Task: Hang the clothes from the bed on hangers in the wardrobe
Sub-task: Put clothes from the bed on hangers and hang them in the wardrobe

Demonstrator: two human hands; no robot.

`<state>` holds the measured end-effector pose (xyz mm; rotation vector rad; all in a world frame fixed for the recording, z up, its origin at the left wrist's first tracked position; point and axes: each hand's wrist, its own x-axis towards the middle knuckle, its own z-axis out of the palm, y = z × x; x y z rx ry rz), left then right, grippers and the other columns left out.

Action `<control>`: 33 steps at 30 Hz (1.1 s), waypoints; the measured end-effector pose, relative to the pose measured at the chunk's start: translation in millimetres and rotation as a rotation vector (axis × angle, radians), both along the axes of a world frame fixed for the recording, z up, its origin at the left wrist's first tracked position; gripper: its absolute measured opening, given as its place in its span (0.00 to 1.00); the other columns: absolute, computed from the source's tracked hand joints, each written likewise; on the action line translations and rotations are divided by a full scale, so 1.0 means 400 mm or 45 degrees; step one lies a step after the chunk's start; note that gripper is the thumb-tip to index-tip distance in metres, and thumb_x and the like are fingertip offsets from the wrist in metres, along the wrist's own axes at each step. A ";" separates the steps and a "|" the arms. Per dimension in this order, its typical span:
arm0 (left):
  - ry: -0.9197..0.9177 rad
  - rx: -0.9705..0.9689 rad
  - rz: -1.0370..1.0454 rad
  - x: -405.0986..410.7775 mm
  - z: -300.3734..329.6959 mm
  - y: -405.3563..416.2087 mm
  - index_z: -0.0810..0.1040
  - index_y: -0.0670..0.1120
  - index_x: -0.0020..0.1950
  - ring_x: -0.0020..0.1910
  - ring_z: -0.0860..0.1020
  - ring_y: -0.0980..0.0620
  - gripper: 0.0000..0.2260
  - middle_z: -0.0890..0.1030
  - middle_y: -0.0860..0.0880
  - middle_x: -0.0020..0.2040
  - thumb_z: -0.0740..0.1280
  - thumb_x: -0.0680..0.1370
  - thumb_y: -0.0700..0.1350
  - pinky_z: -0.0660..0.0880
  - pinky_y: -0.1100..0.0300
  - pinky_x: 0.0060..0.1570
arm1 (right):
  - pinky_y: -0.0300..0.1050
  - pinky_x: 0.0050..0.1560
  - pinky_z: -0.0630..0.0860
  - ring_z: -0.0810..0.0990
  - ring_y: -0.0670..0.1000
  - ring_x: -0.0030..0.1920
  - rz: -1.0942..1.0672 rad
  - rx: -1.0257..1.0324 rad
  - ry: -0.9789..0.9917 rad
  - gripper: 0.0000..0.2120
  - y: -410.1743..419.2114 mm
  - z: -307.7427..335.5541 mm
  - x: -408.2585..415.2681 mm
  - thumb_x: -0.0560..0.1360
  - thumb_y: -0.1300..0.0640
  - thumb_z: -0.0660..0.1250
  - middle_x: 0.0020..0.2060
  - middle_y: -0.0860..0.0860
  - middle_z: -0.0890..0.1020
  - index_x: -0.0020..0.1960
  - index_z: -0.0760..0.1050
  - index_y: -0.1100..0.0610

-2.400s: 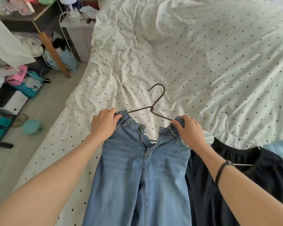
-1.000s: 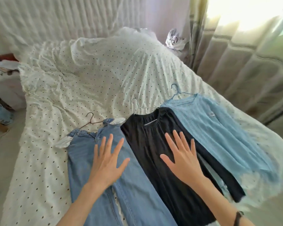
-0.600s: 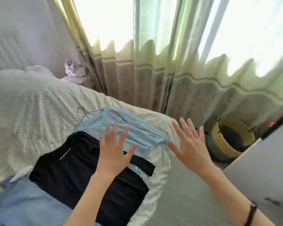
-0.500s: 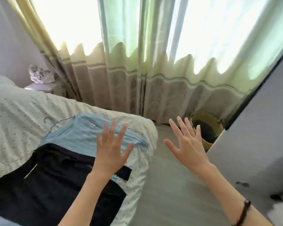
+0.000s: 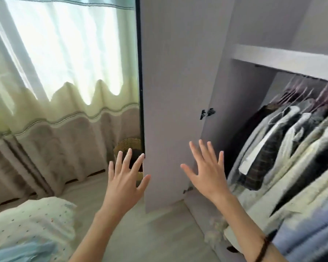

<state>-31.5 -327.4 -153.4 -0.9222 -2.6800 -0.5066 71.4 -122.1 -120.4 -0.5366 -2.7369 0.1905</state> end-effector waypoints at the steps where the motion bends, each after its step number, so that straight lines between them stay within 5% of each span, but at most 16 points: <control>1: 0.016 -0.011 -0.063 -0.026 0.002 0.044 0.67 0.50 0.71 0.72 0.58 0.38 0.29 0.64 0.41 0.72 0.49 0.75 0.63 0.57 0.39 0.66 | 0.58 0.71 0.36 0.38 0.51 0.75 -0.055 0.011 -0.008 0.41 0.037 -0.002 -0.002 0.66 0.30 0.34 0.76 0.51 0.46 0.76 0.42 0.46; 5: 0.020 -0.064 -0.281 -0.132 -0.007 0.207 0.62 0.52 0.74 0.74 0.50 0.41 0.33 0.59 0.43 0.75 0.42 0.75 0.66 0.50 0.42 0.68 | 0.58 0.72 0.38 0.39 0.52 0.75 -0.274 0.021 -0.012 0.41 0.171 -0.011 -0.021 0.66 0.30 0.33 0.76 0.50 0.46 0.76 0.43 0.45; 8: 0.090 -0.160 -0.466 -0.215 -0.005 0.320 0.63 0.51 0.72 0.72 0.57 0.39 0.28 0.65 0.41 0.72 0.46 0.77 0.63 0.54 0.40 0.65 | 0.58 0.72 0.40 0.41 0.53 0.76 -0.448 0.014 -0.003 0.41 0.243 -0.008 -0.044 0.66 0.30 0.33 0.76 0.51 0.48 0.76 0.44 0.45; 11: 0.127 -0.135 -0.624 -0.284 0.011 0.432 0.60 0.52 0.74 0.73 0.52 0.41 0.27 0.61 0.43 0.74 0.47 0.78 0.62 0.49 0.44 0.67 | 0.58 0.72 0.40 0.41 0.52 0.76 -0.574 -0.016 -0.006 0.41 0.293 -0.005 -0.059 0.66 0.30 0.32 0.76 0.51 0.47 0.76 0.43 0.45; 18: 0.171 -0.066 -0.925 -0.324 0.015 0.688 0.64 0.49 0.71 0.69 0.64 0.36 0.26 0.68 0.40 0.70 0.43 0.80 0.60 0.60 0.41 0.63 | 0.53 0.70 0.37 0.42 0.53 0.76 -0.757 0.010 -0.046 0.41 0.447 0.017 -0.050 0.66 0.31 0.32 0.76 0.51 0.48 0.76 0.45 0.47; 33: 0.230 -0.037 -1.019 -0.335 0.031 1.259 0.65 0.49 0.70 0.68 0.66 0.38 0.23 0.69 0.41 0.69 0.51 0.78 0.57 0.63 0.43 0.62 | 0.51 0.71 0.35 0.39 0.51 0.75 -0.658 0.087 -0.098 0.39 0.937 0.055 -0.131 0.67 0.35 0.30 0.76 0.51 0.46 0.76 0.44 0.48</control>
